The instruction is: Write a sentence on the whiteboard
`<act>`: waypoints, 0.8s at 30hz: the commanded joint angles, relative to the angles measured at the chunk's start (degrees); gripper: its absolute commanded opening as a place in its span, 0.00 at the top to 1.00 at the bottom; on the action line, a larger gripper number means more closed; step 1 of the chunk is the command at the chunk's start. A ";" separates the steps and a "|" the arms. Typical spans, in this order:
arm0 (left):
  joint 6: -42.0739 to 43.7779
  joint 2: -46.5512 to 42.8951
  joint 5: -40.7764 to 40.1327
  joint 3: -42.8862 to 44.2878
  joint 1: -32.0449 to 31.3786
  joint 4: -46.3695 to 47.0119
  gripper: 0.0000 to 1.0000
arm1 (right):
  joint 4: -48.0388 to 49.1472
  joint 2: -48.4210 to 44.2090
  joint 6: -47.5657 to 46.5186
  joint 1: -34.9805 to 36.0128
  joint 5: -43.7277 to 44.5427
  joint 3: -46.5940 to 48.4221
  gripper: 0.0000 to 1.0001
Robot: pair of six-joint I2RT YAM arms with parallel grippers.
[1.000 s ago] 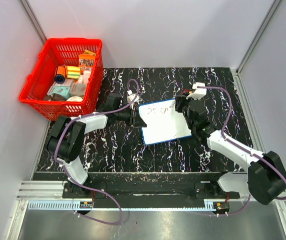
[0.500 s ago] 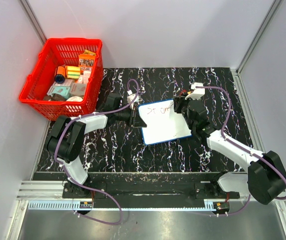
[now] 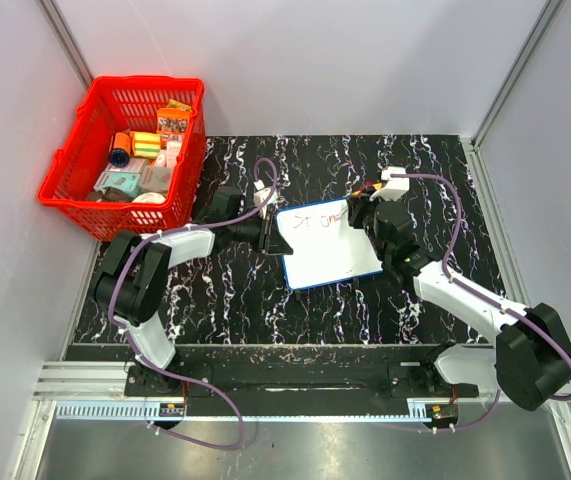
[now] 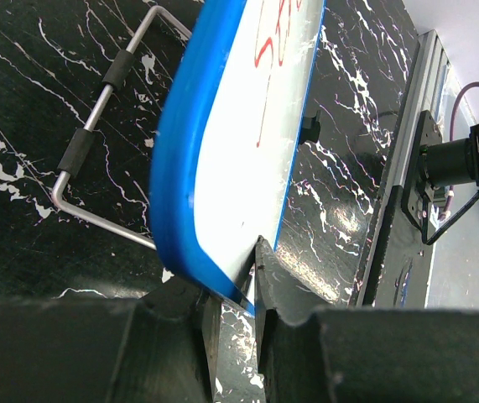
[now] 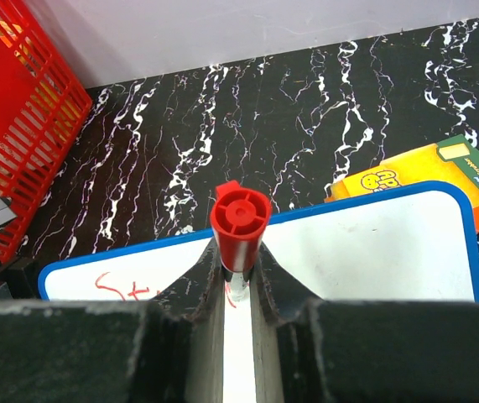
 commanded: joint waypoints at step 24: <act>7.31 1.22 -8.35 -0.30 -0.88 -3.07 1.00 | 1.16 -0.34 -0.64 -0.50 5.19 3.02 1.00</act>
